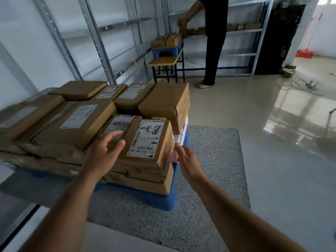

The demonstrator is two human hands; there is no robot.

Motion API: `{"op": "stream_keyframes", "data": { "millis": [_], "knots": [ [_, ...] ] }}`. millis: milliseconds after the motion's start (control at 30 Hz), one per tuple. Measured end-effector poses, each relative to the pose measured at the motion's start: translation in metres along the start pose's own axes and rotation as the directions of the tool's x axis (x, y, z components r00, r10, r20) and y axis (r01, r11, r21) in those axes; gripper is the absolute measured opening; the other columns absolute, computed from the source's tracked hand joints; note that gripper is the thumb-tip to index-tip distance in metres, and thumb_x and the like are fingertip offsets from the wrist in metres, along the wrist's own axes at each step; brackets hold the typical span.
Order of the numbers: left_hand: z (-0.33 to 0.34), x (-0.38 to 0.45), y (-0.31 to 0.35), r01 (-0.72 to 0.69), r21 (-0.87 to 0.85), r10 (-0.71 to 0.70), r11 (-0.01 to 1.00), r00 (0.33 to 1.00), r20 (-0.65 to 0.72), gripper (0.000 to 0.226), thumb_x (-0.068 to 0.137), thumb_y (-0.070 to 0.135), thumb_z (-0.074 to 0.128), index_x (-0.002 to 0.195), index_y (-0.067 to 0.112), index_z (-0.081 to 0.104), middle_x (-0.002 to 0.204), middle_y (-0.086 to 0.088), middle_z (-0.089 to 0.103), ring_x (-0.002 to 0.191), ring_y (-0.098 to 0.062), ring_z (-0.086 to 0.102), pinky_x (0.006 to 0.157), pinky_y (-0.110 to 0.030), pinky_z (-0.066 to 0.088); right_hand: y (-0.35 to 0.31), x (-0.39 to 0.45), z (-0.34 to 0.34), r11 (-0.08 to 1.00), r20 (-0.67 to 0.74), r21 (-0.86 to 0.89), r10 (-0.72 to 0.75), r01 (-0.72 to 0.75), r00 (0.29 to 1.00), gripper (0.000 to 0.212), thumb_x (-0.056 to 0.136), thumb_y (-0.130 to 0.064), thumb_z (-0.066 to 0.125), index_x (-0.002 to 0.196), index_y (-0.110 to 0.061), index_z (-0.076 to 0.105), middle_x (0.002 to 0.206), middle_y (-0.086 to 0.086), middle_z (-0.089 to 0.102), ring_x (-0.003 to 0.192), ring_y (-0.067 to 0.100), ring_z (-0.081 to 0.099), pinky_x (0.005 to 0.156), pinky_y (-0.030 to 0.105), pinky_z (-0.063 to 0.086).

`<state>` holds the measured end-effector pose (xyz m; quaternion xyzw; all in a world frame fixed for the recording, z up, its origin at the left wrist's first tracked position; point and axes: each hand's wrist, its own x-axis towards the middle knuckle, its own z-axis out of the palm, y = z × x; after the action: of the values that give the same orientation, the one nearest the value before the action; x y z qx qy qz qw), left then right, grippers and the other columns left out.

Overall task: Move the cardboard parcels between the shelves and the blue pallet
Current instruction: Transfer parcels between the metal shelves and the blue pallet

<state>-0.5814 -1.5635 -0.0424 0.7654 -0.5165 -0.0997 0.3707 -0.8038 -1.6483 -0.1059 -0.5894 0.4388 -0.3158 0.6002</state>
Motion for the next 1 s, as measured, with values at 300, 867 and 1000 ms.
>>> {"op": "stream_keyframes", "data": {
  "millis": [300,867,1000],
  "knots": [
    [0.022,0.042,0.068,-0.021,0.1,0.027,0.995,0.998,-0.058,0.051,0.091,0.049,0.049,0.139,0.036,0.039,0.143,-0.001,0.045,0.127,-0.019,0.043,0.087,-0.03,0.036,-0.036,0.085,-0.052,0.963,-0.112,-0.235,-0.158,0.129,0.981,0.05,0.097,-0.049,0.04,0.125,-0.009,0.053,0.122,0.006,0.059,0.109,0.018,0.055,0.089,0.037,0.048],
    [0.113,0.096,0.134,0.256,0.418,-0.249,0.872,0.966,-0.071,0.071,0.082,0.063,0.051,0.143,0.035,0.03,0.15,-0.002,0.033,0.135,-0.024,0.033,0.105,-0.052,0.035,-0.084,0.264,-0.115,0.944,0.042,-0.258,-0.203,0.207,0.978,0.076,0.091,-0.052,0.051,0.149,-0.011,0.022,0.146,0.02,0.036,0.133,0.034,0.037,0.108,0.046,0.034],
    [0.118,0.104,0.131,0.275,0.44,-0.27,0.855,0.96,-0.075,0.066,0.084,0.059,0.051,0.141,0.03,0.036,0.148,-0.002,0.035,0.134,-0.023,0.034,0.104,-0.05,0.035,-0.083,0.281,-0.115,0.962,0.104,-0.211,-0.156,0.175,0.982,0.062,0.093,-0.043,0.049,0.142,-0.008,0.034,0.138,0.019,0.046,0.121,0.033,0.047,0.096,0.039,0.042]
  ]
}}
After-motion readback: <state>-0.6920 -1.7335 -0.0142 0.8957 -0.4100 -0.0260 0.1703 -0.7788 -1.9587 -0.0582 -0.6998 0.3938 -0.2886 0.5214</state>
